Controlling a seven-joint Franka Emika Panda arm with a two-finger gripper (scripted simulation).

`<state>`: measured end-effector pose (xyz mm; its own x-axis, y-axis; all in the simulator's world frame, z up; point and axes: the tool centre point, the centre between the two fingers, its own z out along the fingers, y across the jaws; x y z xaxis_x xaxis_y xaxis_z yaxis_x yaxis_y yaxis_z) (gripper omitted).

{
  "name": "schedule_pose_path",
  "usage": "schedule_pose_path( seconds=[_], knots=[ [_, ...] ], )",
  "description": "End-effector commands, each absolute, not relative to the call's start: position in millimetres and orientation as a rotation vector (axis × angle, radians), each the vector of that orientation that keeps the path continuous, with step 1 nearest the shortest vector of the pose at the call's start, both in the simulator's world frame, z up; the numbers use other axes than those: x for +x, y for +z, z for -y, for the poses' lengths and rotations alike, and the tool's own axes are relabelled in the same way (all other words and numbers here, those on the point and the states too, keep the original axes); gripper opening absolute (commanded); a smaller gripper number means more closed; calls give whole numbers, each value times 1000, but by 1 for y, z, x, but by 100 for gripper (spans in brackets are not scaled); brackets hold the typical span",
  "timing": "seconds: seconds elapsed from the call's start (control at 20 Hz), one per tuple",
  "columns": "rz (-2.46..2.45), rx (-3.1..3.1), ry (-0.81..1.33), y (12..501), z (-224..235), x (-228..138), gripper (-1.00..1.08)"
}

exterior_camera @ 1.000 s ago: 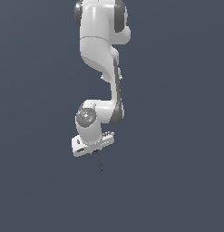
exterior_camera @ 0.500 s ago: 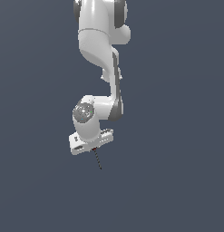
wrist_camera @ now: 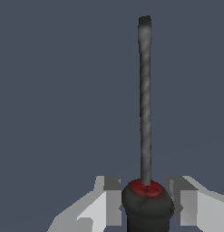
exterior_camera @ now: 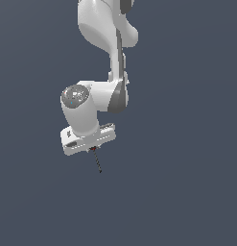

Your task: Pick up the object and move it to a goal position.

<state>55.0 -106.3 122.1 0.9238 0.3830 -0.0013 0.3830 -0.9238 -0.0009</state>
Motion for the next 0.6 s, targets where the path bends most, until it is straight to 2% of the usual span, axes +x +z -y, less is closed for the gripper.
schedule_pose_path(
  seconds=[0.0, 0.55],
  knots=[
    [613, -3081, 0, 152, 113, 54, -100],
    [614, -3081, 0, 278, 139, 51, -100]
  ],
)
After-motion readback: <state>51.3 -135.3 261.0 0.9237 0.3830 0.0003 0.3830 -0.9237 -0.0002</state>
